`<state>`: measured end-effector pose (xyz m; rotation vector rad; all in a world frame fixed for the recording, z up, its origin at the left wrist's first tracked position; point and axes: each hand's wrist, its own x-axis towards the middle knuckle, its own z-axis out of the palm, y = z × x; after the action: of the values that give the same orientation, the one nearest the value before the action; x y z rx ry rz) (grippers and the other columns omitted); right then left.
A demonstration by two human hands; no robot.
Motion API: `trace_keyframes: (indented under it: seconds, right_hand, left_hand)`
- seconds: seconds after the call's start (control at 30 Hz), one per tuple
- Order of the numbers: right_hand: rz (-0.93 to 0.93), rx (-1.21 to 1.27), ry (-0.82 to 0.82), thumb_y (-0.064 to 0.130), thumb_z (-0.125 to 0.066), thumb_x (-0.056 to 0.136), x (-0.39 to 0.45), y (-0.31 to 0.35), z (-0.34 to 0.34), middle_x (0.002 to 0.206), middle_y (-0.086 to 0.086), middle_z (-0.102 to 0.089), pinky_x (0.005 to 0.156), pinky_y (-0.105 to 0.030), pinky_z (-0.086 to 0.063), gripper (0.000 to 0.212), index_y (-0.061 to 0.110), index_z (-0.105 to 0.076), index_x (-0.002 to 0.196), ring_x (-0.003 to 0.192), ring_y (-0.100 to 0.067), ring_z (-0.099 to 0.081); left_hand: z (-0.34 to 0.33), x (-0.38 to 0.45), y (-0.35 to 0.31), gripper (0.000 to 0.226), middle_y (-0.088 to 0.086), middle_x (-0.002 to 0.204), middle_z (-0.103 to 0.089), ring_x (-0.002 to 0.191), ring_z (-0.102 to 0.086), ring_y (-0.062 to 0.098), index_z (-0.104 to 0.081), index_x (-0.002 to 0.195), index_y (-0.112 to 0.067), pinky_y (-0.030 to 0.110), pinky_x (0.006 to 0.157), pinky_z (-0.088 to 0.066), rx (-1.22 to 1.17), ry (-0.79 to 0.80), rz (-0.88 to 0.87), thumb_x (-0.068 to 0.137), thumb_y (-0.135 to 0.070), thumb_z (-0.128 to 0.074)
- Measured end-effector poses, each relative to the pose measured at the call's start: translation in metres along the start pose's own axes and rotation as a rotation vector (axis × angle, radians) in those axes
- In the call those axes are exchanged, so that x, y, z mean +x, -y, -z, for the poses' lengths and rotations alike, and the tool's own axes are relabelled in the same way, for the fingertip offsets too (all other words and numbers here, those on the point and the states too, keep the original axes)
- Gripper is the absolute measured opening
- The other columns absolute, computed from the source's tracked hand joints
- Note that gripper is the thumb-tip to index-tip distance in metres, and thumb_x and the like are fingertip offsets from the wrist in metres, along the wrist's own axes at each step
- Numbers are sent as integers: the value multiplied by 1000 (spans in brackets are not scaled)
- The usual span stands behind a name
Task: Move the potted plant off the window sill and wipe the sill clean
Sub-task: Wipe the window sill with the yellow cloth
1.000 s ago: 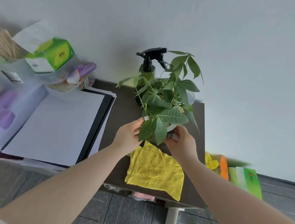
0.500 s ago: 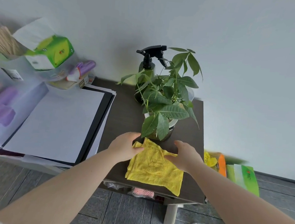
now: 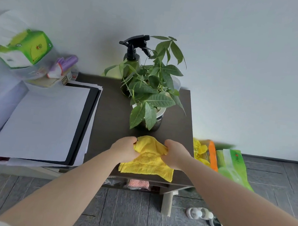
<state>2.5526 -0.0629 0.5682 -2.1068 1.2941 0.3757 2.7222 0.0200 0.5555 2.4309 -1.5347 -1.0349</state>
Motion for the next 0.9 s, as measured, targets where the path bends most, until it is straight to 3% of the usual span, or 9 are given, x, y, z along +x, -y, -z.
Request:
trace_keyframes:
  seconds: [0.1, 0.17, 0.3, 0.47, 0.53, 0.57, 0.7, 0.8, 0.9]
  right_hand:
    - [11, 112, -32, 0, -46, 78, -13, -4, 12, 79, -2, -48, 52, -29, -35, 17, 16, -42, 80, 71, -24, -47]
    - [17, 153, -31, -1, -46, 81, -24, -7, 22, 88, -5, -52, 53, -29, -37, 25, 16, -47, 99, 71, -22, -48]
    - [39, 199, -11, 3, -48, 83, -52, -28, 38, 112, -10, -58, 66, -34, -48, 46, 19, -42, 126, 87, -26, -57]
    - [35, 298, -25, 5, -57, 83, -107, -79, 72, 114, -5, -54, 61, -24, -47, 63, 23, -37, 139, 87, -22, -55]
    - [45, 314, -38, 10, -66, 81, -137, -106, 90, 124, -4, -53, 69, -27, -49, 72, 25, -33, 144, 93, -20, -54]
    - [55, 307, -45, 14, -70, 79, -155, -122, 99, 128, -3, -52, 74, -28, -48, 75, 25, -33, 143, 97, -20, -53]
    - [50, 284, -46, 33, -81, 69, -229, -200, 129, 129, 5, -56, 94, -37, -50, 73, 30, -45, 133, 111, -20, -56]
    - [-1, 280, -91, 37, -79, 72, -298, -274, 149, 91, 16, -54, 71, -25, -45, 31, 37, -53, 88, 86, -11, -54]
    - [-94, 310, -194, 38, -78, 75, -374, -350, 163, 76, 17, -44, 58, -21, -34, 36, 35, -42, 74, 74, -9, -47]
  left_hand:
    - [10, -11, -15, 18, 4, 88, -57, 86, -56, 25, -54, 92, -10, 32, 65, -40, -70, 2, -51, 84, -24, -62]
    - [16, -20, -29, 17, 4, 78, -51, 75, -51, 22, -50, 82, -10, 31, 61, -37, -117, 10, -87, 82, -19, -64]
    - [20, -45, -72, 15, 2, 72, -45, 70, -44, 18, -49, 77, -7, 29, 61, -33, -150, 14, -214, 79, -12, -63]
    - [23, -86, -152, 16, 2, 73, -43, 69, -42, 15, -52, 84, 7, 28, 63, -36, -197, 48, -316, 76, -4, -61]
    - [23, -104, -193, 13, 2, 74, -44, 69, -42, 14, -55, 84, 3, 27, 63, -36, -150, 88, -377, 76, -6, -62]
    - [21, -115, -216, 8, -1, 73, -44, 68, -41, 13, -55, 78, -4, 25, 62, -35, -111, 105, -414, 77, -7, -63]
    - [-1, -156, -316, 29, -9, 69, -40, 65, -37, 9, -45, 68, -28, 21, 58, -31, 84, 135, -564, 79, -15, -68]
    - [-32, -186, -396, 25, -10, 74, -45, 67, -41, 8, -49, 78, -31, 20, 59, -34, 204, 130, -665, 79, -24, -73]
    - [-72, -215, -478, 25, -9, 75, -47, 68, -44, 10, -52, 76, -30, 18, 56, -35, 260, 138, -745, 77, -25, -76]
